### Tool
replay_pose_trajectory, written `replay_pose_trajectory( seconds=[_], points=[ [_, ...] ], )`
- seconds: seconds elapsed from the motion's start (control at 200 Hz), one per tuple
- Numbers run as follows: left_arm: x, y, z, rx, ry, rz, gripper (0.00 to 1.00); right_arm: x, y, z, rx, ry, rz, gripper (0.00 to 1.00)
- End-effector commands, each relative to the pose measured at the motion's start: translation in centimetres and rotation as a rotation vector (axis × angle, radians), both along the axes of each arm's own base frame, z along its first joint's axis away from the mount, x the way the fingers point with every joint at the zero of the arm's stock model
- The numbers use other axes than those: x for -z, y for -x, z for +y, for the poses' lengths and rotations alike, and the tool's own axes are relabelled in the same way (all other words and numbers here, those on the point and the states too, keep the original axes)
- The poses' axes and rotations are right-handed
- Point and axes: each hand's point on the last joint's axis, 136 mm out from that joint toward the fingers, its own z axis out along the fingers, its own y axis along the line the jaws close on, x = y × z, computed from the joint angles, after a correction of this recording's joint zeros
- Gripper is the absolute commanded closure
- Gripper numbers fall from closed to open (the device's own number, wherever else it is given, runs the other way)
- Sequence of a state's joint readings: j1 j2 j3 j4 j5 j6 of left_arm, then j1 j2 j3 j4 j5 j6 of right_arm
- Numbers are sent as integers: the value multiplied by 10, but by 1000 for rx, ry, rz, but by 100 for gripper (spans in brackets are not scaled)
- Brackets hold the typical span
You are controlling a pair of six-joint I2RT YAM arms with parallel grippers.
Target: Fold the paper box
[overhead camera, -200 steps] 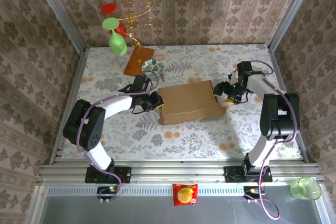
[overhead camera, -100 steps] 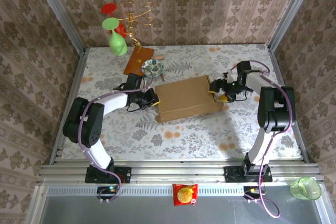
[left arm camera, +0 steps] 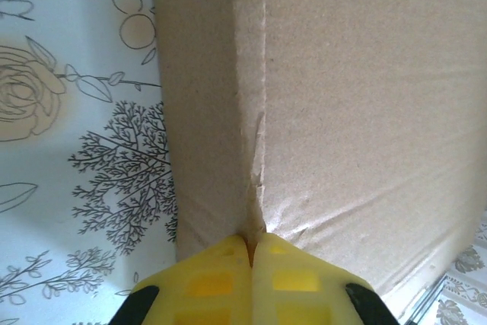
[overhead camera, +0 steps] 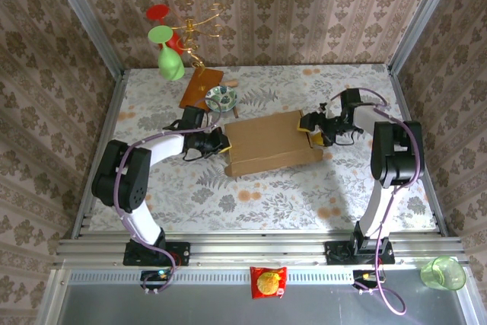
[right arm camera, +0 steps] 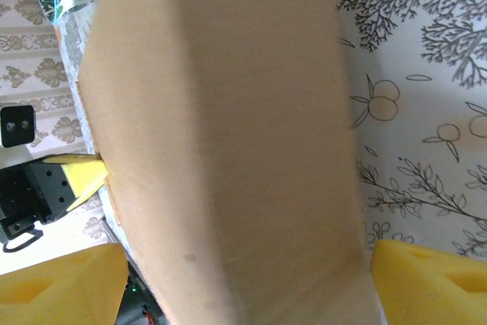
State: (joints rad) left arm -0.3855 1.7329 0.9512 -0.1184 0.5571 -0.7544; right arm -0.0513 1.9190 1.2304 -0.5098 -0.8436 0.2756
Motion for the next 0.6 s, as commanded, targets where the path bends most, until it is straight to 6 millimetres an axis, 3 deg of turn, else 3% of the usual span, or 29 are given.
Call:
replay_pose_trajectory(
  seconds=[0.0, 0.15, 0.38, 0.595],
  points=[
    [79, 42, 56, -72, -270, 222, 100, -17, -1, -4, 8, 40, -66, 15],
    [78, 40, 58, -70, -275, 222, 100, -24, -7, -11, 28, 33, -89, 13],
    [78, 39, 59, -64, -278, 223, 100, -19, -9, 38, -93, -122, -35, 15],
    [77, 39, 61, -69, -275, 218, 100, -19, -16, 49, -62, -185, -32, 27]
  ],
)
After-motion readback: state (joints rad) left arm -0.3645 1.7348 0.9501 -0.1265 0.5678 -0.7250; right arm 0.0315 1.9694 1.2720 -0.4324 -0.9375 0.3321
